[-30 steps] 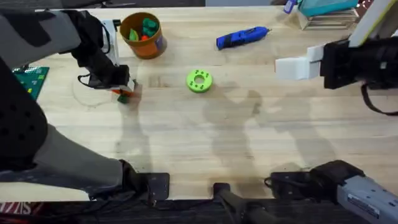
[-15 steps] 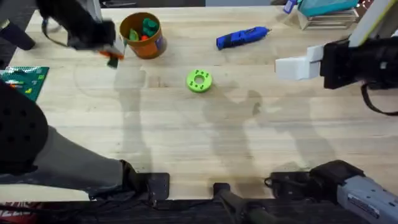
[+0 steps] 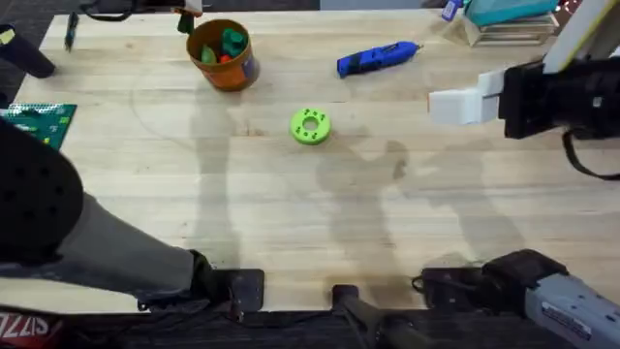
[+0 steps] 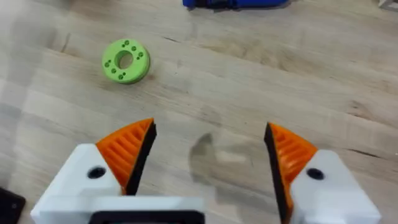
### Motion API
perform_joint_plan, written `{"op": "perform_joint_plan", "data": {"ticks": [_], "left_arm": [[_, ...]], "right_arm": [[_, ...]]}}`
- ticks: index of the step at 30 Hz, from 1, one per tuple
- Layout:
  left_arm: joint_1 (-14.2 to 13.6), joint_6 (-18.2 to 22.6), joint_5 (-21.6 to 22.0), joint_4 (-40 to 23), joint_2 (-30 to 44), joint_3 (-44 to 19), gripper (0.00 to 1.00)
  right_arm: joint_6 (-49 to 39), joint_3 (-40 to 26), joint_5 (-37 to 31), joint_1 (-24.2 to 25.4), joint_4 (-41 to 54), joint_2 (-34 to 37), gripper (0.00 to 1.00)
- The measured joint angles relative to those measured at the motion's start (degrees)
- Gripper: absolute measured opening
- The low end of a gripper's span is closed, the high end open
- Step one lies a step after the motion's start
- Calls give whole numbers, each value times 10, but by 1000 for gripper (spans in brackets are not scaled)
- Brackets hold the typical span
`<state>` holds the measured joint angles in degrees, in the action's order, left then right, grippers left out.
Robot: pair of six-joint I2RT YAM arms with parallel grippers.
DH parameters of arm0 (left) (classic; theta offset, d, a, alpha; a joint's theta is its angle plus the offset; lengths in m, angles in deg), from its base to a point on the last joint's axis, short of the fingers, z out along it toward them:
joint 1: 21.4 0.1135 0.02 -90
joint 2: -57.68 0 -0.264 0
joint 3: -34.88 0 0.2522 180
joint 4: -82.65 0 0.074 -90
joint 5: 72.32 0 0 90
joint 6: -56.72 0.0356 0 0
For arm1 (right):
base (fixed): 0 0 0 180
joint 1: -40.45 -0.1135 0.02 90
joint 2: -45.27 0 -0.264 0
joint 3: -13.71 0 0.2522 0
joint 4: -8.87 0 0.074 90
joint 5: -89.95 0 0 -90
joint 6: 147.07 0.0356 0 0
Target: Pick up the gripper from the table and insert it into the empty holder that is missing its gripper. Then pick up a screw, insert it into the mounting hole, and use the screwdriver to tighten it. Finally, clean up the table by picking up the vegetable and placing it into the bucket.
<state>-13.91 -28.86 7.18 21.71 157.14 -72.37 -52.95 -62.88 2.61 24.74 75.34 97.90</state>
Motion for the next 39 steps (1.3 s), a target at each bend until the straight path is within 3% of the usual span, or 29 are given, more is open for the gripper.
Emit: {"op": "perform_joint_plan", "data": {"ticks": [16, 20, 23, 31, 36, 39], "left_arm": [[0, -19, -2, 35, 104, 0, 32], [0, -23, -3, 37, 106, 0, 437], [0, -24, -3, 38, 106, 0, 606], [0, -24, -3, 33, 106, 0, 747], [0, -25, -5, -5, 101, 0, 969], [0, -24, -4, -36, 78, 0, 994]], "right_arm": [[0, 0, 0, 0, 0, 0, 994], [0, 0, 0, 0, 0, 0, 994], [0, 0, 0, 0, 0, 0, 994], [0, 0, 0, 0, 0, 0, 994], [0, 0, 0, 0, 0, 0, 994], [0, 0, 0, 0, 0, 0, 994]]}}
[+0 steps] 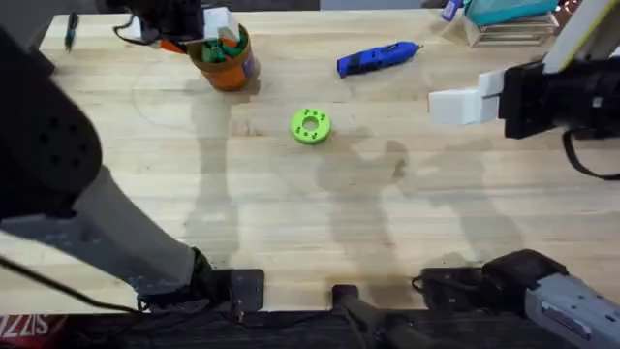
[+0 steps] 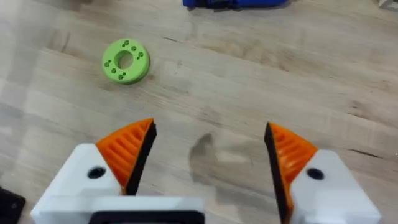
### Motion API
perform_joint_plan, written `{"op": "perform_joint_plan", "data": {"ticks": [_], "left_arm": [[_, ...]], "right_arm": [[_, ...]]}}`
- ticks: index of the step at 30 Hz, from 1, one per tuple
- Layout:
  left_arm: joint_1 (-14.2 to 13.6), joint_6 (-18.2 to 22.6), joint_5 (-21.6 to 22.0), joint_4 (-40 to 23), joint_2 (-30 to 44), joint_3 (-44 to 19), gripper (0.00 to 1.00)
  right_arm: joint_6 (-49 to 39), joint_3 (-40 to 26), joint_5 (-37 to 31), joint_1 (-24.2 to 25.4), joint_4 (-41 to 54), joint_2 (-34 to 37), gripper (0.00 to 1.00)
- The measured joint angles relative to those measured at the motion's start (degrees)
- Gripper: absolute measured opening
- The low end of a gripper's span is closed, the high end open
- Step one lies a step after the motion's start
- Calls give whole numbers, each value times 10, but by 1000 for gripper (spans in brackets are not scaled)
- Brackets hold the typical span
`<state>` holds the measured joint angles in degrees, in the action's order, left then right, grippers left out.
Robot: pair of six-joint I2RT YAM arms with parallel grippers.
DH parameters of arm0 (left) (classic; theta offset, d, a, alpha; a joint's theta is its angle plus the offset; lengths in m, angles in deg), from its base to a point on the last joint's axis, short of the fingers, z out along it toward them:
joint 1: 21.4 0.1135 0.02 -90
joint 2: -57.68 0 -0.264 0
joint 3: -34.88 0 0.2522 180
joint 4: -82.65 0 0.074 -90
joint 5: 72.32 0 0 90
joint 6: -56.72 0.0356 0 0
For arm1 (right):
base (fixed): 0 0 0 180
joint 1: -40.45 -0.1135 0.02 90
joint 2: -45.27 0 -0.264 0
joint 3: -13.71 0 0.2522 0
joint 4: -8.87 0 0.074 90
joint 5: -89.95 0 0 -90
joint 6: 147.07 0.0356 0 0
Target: Pick up the gripper from the table and insert it into the empty holder that is missing its gripper. Then pick up a screw, insert it into the mounting hole, and use the screwdriver to tighten it. Finally, clean up the table by picking up the vegetable and placing it into the bucket.
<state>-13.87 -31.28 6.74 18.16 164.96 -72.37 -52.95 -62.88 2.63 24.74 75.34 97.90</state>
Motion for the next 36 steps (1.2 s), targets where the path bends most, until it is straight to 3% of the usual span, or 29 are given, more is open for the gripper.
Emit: {"op": "perform_joint_plan", "data": {"ticks": [17, 27, 36], "left_arm": [[1, 21, 7, -270, -242, -7, 994], [1, 23, 20, -348, -400, -7, 994], [1, 23, 20, -365, -521, -8, 993]], "right_arm": [[0, 0, 0, 0, 0, 0, 994], [0, 0, 0, 0, 1, 0, 994], [0, 0, 0, 0, 1, 0, 994]]}}
